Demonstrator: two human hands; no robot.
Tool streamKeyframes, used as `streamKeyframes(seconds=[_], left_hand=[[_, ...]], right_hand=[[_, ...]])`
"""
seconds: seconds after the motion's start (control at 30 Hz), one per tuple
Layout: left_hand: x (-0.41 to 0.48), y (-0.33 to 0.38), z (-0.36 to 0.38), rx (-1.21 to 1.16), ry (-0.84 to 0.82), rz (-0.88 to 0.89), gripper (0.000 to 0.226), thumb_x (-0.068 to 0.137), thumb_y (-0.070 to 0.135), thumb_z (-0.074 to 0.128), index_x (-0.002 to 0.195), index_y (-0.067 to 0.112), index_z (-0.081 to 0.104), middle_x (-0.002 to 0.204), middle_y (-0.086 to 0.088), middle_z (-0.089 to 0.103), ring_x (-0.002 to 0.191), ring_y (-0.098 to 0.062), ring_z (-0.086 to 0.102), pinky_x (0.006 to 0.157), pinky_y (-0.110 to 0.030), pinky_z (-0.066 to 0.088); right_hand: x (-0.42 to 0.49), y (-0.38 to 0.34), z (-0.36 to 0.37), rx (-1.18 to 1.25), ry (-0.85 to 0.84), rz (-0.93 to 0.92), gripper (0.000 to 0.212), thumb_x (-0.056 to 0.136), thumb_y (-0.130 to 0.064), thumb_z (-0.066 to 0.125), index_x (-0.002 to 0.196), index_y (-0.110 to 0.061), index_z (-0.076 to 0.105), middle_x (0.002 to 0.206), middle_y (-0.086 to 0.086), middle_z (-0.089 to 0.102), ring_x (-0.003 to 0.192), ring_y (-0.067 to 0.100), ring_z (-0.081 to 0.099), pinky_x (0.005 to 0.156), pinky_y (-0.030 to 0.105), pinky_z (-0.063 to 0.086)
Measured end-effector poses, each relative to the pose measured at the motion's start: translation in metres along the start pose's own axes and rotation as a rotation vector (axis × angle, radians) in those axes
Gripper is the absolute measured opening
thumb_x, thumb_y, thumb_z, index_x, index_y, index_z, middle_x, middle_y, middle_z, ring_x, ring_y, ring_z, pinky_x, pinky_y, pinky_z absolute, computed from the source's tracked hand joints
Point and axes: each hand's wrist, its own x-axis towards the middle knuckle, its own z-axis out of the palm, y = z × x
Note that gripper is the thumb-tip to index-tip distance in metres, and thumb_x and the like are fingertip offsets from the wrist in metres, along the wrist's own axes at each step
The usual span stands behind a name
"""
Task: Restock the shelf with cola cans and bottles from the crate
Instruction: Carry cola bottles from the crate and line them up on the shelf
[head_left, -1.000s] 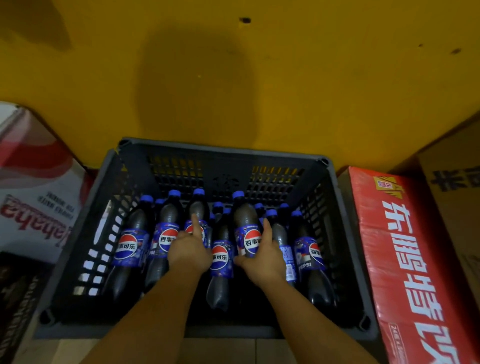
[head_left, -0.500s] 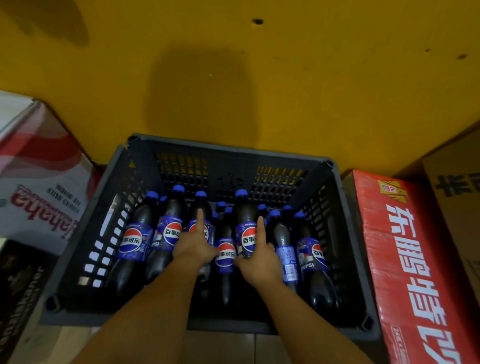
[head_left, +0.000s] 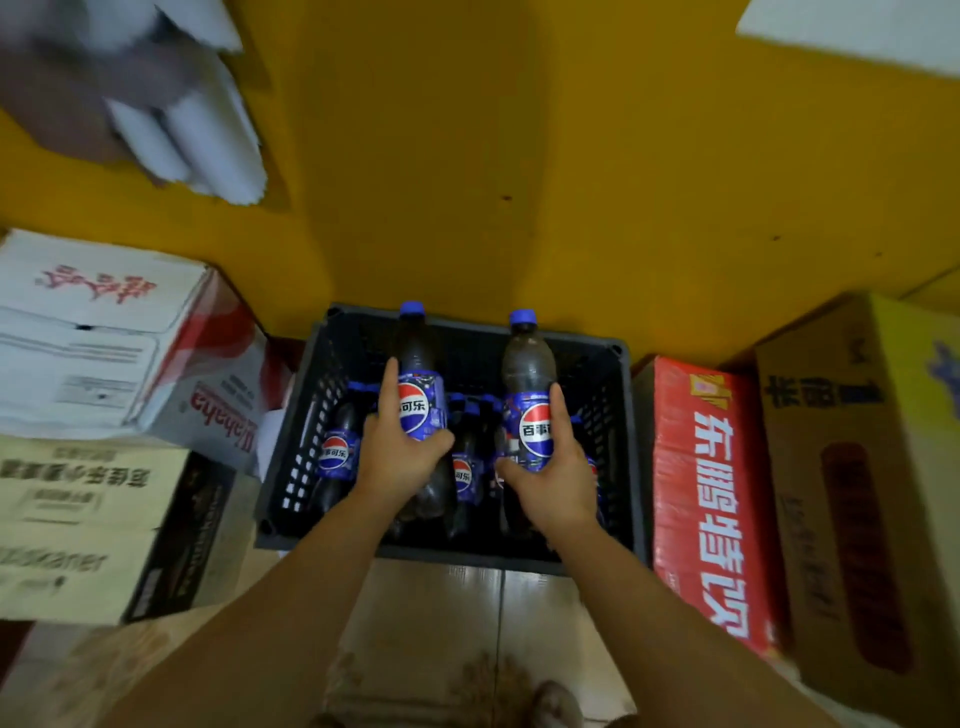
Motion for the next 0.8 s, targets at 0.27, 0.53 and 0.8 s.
streamKeyframes(seconds=[0.27, 0.53, 0.8], left_hand=[[-0.116, 0.181, -0.101, -0.047, 0.076, 0.149, 0.117, 0.068, 0.022, 0.082, 0.149, 0.035, -0.002, 0.138, -0.001, 0.043, 0.117, -0.014, 0.051, 0.094, -0.027, 0.04], [-0.184, 0.342, -0.204, -0.111, 0.203, 0.4, 0.108, 0.073, 0.008, 0.078, 0.15, 0.027, 0.005, 0.122, 0.01, 0.042, 0.106, -0.009, 0.051, 0.088, -0.021, 0.04], [-0.249, 0.421, -0.289, -0.116, 0.406, 0.636, 0.108, 0.072, 0.012, 0.078, 0.149, 0.034, 0.005, 0.125, 0.011, 0.04, 0.108, -0.007, 0.051, 0.09, -0.024, 0.043]], right_hand=[[-0.09, -0.168, -0.114, 0.096, 0.106, -0.139, 0.106, 0.069, -0.022, 0.079, 0.147, -0.043, 0.009, 0.132, 0.001, 0.052, 0.108, 0.019, 0.058, 0.092, 0.035, 0.048], [-0.159, -0.343, -0.199, 0.145, 0.171, -0.396, 0.107, 0.069, -0.023, 0.081, 0.146, -0.044, 0.01, 0.124, -0.001, 0.05, 0.106, 0.015, 0.055, 0.088, 0.033, 0.049], [-0.226, -0.448, -0.234, 0.239, 0.226, -0.696, 0.105, 0.071, -0.021, 0.08, 0.146, -0.041, 0.01, 0.122, -0.001, 0.047, 0.107, 0.012, 0.051, 0.089, 0.031, 0.049]])
